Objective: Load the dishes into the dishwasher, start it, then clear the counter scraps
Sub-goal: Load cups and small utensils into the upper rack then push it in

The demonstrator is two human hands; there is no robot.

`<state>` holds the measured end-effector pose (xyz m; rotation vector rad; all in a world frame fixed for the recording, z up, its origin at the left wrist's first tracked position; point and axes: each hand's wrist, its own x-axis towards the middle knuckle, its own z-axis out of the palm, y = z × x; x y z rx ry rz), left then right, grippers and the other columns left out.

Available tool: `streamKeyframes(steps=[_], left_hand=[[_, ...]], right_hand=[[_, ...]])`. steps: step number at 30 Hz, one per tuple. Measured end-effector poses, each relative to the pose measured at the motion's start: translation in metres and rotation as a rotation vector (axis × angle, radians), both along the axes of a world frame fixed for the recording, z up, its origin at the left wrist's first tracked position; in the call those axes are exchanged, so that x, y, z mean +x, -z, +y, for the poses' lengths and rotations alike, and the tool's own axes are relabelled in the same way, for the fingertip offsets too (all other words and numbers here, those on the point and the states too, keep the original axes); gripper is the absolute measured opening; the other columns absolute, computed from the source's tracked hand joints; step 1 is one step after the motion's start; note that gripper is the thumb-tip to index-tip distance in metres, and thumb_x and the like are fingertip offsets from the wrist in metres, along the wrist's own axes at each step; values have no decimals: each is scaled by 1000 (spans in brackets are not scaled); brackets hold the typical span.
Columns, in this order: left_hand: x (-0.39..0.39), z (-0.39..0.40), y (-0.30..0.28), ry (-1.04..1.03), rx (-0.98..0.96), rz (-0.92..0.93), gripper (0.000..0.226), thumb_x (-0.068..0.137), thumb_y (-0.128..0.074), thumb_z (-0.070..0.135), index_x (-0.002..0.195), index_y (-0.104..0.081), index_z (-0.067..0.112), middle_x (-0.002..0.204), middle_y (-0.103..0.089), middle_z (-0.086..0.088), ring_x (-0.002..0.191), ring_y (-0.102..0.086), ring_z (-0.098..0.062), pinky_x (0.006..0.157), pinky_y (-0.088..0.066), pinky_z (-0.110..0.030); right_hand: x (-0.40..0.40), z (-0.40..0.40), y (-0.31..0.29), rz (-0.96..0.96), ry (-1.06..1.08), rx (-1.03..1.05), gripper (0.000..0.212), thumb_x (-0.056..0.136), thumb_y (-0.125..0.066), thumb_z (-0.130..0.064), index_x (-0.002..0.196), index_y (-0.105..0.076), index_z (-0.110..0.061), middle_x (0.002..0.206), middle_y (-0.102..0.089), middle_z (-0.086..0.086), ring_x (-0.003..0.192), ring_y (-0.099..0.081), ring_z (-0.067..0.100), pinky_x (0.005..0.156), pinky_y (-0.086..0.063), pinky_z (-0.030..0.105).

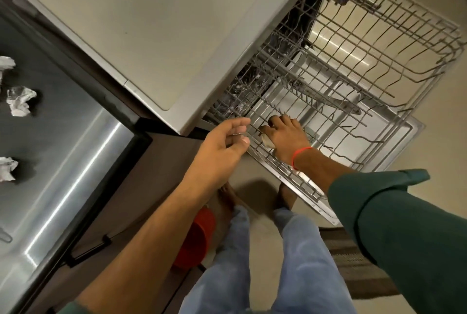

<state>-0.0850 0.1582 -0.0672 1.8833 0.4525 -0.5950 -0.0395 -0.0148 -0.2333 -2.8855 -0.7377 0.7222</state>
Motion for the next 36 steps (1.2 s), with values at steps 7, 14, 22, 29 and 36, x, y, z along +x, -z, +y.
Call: streamKeyframes(steps=[7,14,22,29,36], left_hand=[[9,-1,-16,43,-15,-24,37,101,-59,15,133,-60,33,124,-59,12,119,-56,-1,105,-45,-24],[4,8,-78,43,-86,-212,35,101,-59,20,134,-59,33,128,-60,14,118,-57,4,103,-48,-22],[-15,109,-153,-224,-30,-464,38,101,-59,21,138,-56,30,132,-60,12,118,-59,2,103,-50,-26],[-70,225,-181,-549,33,-577,37,98,-62,18,134,-59,28,126,-62,5,115,-62,-6,100,-53,-32],[-144,335,-172,-786,204,-567,42,94,-65,18,134,-59,24,125,-61,5,118,-60,-11,104,-51,-36]], right_hand=[[-2,-8,-13,72,81,40,83,80,-78,-31,150,-35,-31,147,-40,8,135,-36,31,110,-31,45],[18,-18,-114,-120,675,604,49,89,-70,-41,134,-53,-31,136,-52,7,131,-42,28,109,-38,44],[43,66,-264,-288,447,946,40,94,-68,-33,132,-58,-24,133,-55,5,122,-51,15,96,-38,10],[16,210,-309,-244,110,1024,37,90,-71,-32,126,-63,-25,125,-60,-3,118,-55,19,102,-46,47],[-35,347,-316,-99,-196,962,37,80,-80,-22,116,-70,-22,115,-62,-7,110,-56,13,98,-38,18]])
